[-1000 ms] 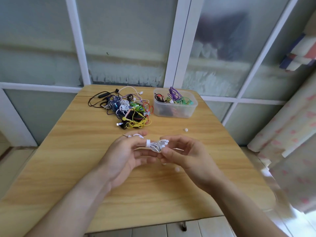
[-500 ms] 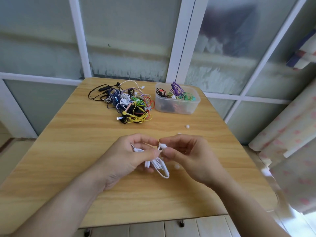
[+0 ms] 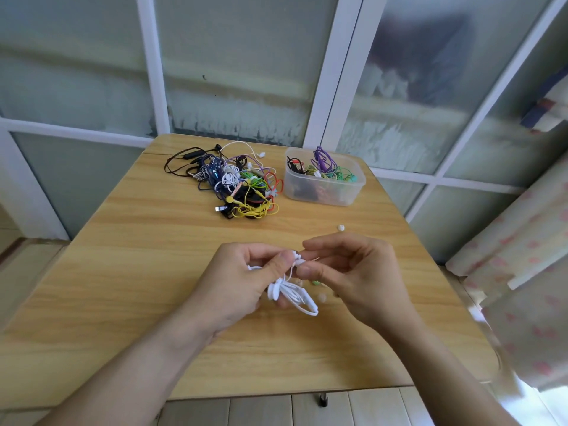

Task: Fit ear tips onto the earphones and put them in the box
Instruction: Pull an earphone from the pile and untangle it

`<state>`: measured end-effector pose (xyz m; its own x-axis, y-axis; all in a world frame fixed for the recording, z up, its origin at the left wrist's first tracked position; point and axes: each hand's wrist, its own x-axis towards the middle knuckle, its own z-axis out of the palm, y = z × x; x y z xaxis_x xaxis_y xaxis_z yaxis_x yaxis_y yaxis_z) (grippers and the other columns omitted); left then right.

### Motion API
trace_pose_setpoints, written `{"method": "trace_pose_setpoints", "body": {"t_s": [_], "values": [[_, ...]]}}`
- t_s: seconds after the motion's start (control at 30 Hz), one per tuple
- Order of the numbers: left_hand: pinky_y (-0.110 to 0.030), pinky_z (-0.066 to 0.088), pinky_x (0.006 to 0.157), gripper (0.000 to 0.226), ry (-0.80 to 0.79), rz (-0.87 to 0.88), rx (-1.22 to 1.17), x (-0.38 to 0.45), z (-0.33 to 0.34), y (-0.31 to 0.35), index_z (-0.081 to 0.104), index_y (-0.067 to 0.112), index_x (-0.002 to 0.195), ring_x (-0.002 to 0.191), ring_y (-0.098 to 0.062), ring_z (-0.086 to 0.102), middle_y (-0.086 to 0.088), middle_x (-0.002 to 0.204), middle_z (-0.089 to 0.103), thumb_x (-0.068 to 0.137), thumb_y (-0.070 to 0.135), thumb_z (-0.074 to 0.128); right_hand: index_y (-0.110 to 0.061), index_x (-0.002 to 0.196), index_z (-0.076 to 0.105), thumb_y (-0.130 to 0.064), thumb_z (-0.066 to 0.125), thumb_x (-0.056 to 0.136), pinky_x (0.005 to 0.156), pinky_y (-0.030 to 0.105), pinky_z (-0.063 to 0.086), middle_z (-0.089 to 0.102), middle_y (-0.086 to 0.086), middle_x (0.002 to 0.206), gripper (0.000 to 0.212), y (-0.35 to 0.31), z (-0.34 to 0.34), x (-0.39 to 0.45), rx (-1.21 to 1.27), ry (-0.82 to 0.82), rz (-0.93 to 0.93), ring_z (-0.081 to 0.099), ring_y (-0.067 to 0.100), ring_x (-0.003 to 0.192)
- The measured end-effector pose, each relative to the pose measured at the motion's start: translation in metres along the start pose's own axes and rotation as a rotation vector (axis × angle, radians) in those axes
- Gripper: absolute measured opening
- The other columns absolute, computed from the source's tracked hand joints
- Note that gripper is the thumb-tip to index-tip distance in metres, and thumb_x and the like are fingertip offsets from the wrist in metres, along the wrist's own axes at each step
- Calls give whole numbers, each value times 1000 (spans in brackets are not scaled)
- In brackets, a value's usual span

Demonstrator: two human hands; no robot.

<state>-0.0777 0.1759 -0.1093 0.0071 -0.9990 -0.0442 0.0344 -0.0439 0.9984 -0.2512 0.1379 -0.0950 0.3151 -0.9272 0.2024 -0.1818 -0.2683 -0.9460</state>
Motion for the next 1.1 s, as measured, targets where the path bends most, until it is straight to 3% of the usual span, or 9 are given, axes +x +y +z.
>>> {"method": "trace_pose_setpoints", "body": {"t_s": [0.1,0.27,0.37,0.43,0.53,0.6,0.73,0.9,1.1], "values": [[-24,27,43,18,14,-1,-5,0,4,-2,76,20,92,54,-22,62,-20,76,72,86,33,66,-14,88,73,-23,85,58,69,54,59,77,3,79,34,1,0,0,-33,10,-30,74,24,76],[-21,29,40,15,22,-24,-24,0,6,-1,77,19,92,42,-10,43,2,54,62,86,28,67,-13,77,71,-17,90,58,45,22,47,74,2,66,27,0,-2,0,-77,89,23,68,14,57],[-19,32,40,16,12,-17,7,-1,4,0,76,17,95,39,-7,42,3,65,71,86,26,66,-12,70,72,-32,86,59,46,25,48,71,4,60,27,0,-4,1,-88,136,15,63,14,51],[-20,33,40,15,40,-10,24,-1,1,0,76,17,95,40,-6,46,0,78,75,88,24,66,-16,73,74,-32,82,71,52,29,53,72,0,64,18,3,-10,3,-169,154,2,65,13,55],[-22,34,43,14,77,-3,85,-1,-3,-4,75,22,97,47,-8,45,2,84,75,92,21,62,-27,83,75,-29,77,82,61,11,46,70,-17,74,3,9,-30,6,-578,139,14,63,0,69],[-24,36,46,18,72,-11,111,-2,-4,-6,73,26,100,49,-9,43,4,83,75,93,17,60,-31,89,75,-30,75,84,62,7,43,67,-21,82,5,9,-39,4,-763,81,60,60,-2,75],[-13,38,46,22,84,-10,157,-5,-1,-9,73,25,102,43,1,47,10,76,74,93,9,61,-31,90,77,-26,72,86,65,6,38,65,-15,84,8,13,-35,4,-762,-3,-40,55,-2,79],[-5,38,49,17,152,7,183,-4,0,-10,75,22,99,53,7,57,8,82,76,85,12,71,-28,103,75,-37,69,88,71,3,33,57,-6,89,18,26,-14,6,-825,-139,-64,48,3,85],[-6,38,47,16,147,2,147,-6,0,-10,75,19,97,47,4,55,4,81,76,87,9,69,-27,101,74,-19,60,93,68,2,33,56,-8,92,18,24,-37,13,-825,-36,10,46,-4,79]]}}
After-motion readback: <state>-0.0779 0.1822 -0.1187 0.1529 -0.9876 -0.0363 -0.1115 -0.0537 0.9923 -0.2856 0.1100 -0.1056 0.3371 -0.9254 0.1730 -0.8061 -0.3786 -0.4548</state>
